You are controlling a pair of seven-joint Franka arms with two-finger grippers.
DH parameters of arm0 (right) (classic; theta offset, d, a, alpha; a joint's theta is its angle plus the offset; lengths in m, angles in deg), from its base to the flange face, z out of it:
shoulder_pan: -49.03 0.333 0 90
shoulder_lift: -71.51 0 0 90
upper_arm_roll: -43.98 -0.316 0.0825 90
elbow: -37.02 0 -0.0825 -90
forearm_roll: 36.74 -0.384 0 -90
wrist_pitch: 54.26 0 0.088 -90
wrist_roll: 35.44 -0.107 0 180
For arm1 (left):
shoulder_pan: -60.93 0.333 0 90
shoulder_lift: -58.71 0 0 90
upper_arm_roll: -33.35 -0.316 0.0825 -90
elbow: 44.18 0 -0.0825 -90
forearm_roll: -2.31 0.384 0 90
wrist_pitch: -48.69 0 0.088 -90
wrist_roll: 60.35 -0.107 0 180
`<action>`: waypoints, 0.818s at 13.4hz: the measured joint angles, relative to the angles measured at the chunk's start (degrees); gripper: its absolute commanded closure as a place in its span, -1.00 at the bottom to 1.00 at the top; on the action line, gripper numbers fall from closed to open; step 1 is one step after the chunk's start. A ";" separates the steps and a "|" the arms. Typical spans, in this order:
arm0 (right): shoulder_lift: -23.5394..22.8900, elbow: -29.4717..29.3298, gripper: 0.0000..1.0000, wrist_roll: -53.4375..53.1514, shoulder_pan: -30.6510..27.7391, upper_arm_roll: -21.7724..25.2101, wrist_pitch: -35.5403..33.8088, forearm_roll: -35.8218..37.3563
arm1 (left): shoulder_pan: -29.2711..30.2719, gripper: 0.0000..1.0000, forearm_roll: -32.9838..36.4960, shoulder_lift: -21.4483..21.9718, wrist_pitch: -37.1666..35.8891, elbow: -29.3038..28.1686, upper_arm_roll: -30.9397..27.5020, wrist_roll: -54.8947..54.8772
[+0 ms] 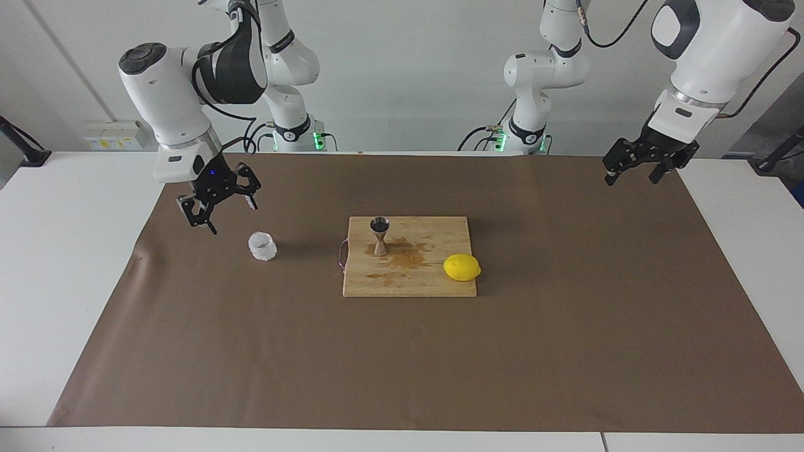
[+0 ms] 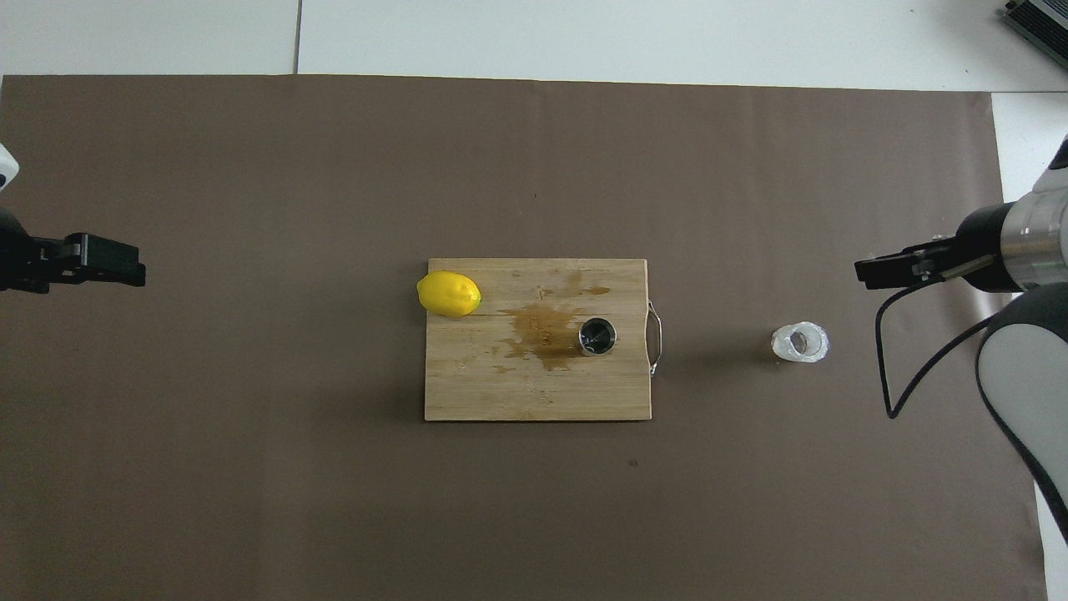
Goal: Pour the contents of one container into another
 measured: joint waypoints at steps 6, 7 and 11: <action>-1.92 -11.35 -1.00 -20.09 1.06 -0.04 -12.84 1.66 | 0.00 -1.00 0.00 0.00 -0.01 0.00 0.00 0.00; -2.04 -11.91 -1.00 -21.03 1.04 -0.03 -14.11 1.66 | 0.00 -1.00 0.00 0.00 -0.02 0.00 0.00 0.00; -1.97 -12.24 -1.00 -21.33 0.88 0.13 -20.68 1.68 | 0.00 -1.00 0.00 0.00 -0.03 0.00 0.00 0.00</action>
